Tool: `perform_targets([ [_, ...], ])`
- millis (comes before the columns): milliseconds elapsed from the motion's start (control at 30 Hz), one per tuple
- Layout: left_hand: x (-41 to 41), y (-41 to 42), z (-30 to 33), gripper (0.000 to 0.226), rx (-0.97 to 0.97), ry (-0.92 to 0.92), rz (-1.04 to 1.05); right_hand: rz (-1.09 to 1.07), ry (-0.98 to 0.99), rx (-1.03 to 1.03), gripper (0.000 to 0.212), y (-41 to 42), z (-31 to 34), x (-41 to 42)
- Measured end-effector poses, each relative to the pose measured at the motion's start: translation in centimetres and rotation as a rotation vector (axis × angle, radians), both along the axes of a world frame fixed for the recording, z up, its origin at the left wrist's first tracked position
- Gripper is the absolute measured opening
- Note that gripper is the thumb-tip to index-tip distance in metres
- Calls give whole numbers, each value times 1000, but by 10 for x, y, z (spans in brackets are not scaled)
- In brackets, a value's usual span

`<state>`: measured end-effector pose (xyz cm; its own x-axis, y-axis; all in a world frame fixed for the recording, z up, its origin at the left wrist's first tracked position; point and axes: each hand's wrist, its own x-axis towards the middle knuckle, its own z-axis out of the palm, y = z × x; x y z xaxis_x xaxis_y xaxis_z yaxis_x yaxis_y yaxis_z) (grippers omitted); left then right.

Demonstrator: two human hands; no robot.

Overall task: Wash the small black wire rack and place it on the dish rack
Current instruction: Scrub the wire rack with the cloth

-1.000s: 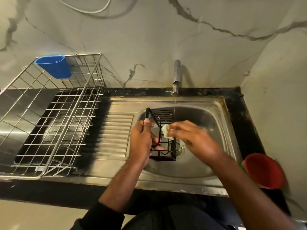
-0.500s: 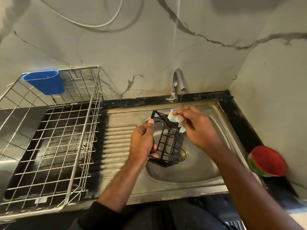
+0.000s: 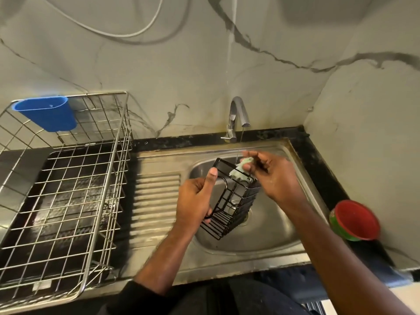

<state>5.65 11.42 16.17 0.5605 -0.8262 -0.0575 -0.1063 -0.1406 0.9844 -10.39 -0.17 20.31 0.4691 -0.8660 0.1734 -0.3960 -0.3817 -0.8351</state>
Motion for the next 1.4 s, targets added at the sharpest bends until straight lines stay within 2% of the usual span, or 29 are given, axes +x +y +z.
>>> perform_targets([
  [133, -8, -2, -4, 87, -28, -24, 49, 138, -119, -108, 28, 11, 13, 7],
  [233, -12, -2, -3, 92, -97, 3, 40, 132, -204, -38, 21, -3, 4, -1],
  [400, -20, 2, 1, 90, -161, -16, 13, -41, -71, -2, 19, -38, -22, -26],
  [633, -30, 5, 0, 71, -208, -5, 83, -49, 49, 127, 15, -41, -25, -20],
  [733, -32, 6, -6, 80, -232, 16, -4, -22, 202, 131, 15, -46, -25, -19],
  [800, -31, 6, -5, 81, -207, 22, 5, -29, 214, 160, 15, -48, -25, -20],
  [867, -29, 5, 1, 73, -166, 75, -6, -54, 173, 174, 18, -49, -24, -21],
  [1000, -26, -3, 14, 79, 0, 222, -36, -23, 173, 105, 11, -33, -26, -19],
  [1100, -30, -9, 14, 53, 185, 136, -45, -4, 184, 82, 15, -19, -34, -13],
  [1200, -30, -13, 4, 48, 311, 43, -66, 20, 155, 81, 20, -10, -34, -11],
  [1333, -22, -16, -1, 44, 310, -114, -2, 86, 86, 25, 27, -1, -28, -14],
  [1400, -21, -16, -1, 49, 289, -234, 47, 112, 70, -112, 32, 0, -29, -17],
])
